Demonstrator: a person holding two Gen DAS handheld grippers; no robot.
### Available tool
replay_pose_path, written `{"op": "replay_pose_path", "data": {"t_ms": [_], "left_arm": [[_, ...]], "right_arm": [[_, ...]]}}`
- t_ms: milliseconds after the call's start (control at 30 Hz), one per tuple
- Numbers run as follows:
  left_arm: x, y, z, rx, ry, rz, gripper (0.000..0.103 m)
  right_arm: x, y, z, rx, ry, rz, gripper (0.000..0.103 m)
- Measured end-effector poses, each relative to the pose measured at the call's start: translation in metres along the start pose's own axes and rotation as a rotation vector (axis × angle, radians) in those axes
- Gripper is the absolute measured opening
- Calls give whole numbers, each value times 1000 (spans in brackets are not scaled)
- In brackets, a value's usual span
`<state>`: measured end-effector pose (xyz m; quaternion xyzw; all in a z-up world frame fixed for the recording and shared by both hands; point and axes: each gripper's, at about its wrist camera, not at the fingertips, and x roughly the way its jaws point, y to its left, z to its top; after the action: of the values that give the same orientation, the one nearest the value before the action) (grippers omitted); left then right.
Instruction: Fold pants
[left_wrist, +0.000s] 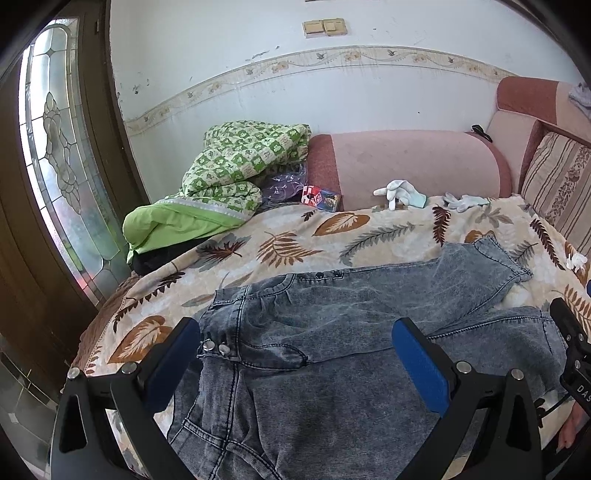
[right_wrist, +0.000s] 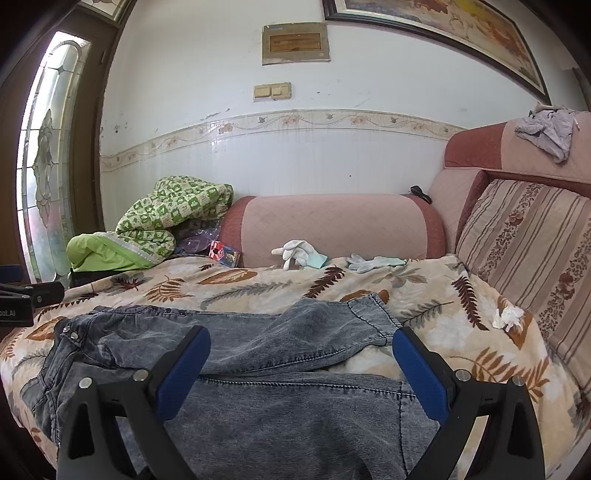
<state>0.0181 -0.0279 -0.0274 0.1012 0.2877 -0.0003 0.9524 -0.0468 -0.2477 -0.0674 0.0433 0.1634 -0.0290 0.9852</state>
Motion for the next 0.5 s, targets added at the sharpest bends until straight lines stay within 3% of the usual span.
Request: {"op": "replay_pose_path", "data": {"t_ms": [500], "left_arm": [[5, 3, -2, -1, 11, 0, 103]], "right_arm": [[3, 3, -3, 3, 10, 18, 100]]}}
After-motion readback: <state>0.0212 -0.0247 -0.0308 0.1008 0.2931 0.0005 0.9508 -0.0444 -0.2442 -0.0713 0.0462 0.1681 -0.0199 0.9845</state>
